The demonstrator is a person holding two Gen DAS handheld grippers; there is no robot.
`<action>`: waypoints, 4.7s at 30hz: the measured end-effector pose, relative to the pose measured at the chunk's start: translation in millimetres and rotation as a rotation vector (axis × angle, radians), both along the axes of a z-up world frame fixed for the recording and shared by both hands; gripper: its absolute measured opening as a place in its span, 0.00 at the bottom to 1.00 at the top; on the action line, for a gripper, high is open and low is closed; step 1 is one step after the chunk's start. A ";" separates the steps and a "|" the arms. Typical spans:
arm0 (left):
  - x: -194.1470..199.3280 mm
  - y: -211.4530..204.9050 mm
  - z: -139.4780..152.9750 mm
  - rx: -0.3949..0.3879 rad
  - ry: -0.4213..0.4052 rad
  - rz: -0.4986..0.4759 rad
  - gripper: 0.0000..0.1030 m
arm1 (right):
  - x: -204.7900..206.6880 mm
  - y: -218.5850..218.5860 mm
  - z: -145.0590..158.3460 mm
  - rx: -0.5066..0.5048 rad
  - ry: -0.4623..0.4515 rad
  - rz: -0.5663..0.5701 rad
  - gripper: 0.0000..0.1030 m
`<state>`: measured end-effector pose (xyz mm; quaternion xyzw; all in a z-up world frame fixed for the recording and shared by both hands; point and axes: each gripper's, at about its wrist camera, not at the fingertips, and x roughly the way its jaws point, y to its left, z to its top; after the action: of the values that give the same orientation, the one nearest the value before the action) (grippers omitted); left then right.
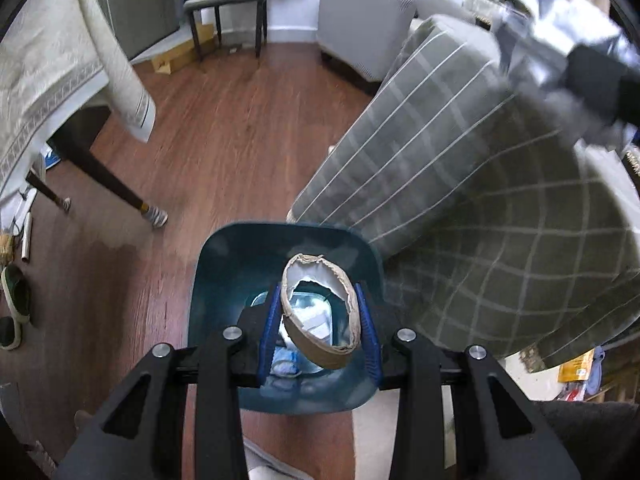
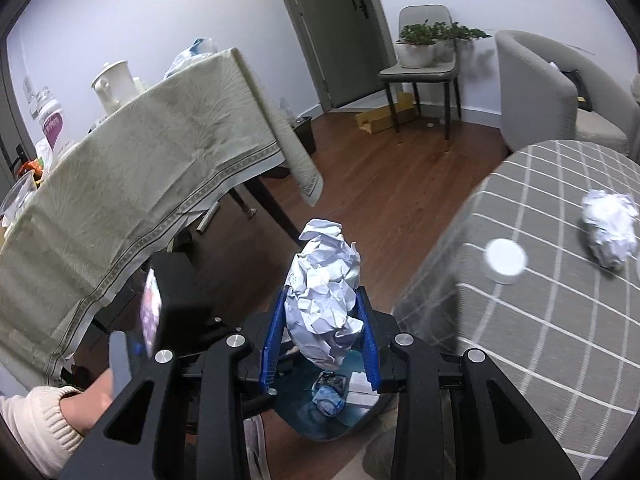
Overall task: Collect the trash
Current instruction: 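Open the left tool over the bin while right tool lowers the foil ball in, then open the right tool to release the foil ball and move both tools to the table, then grasp the white lid with left tool while right tool grasps the second foil ball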
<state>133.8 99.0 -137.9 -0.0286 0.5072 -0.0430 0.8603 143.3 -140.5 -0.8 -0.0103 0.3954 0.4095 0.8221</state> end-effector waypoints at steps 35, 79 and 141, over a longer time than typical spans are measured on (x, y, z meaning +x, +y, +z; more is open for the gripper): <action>-37.4 63.1 39.5 -0.014 -0.150 0.093 0.55 | 7.4 70.4 -79.0 -0.202 0.123 0.051 0.34; -51.3 38.8 152.8 -0.058 -0.456 0.061 0.45 | -26.4 74.5 -87.4 -0.286 0.018 0.093 0.56; 60.2 -118.7 97.3 -0.067 -0.336 -0.263 0.49 | 92.8 -122.6 9.8 -0.190 -0.172 -0.359 0.83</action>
<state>194.0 -19.7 -40.6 0.0166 0.3544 -0.1759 0.9182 236.1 -263.1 9.0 -0.0520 0.3559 0.2150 0.9080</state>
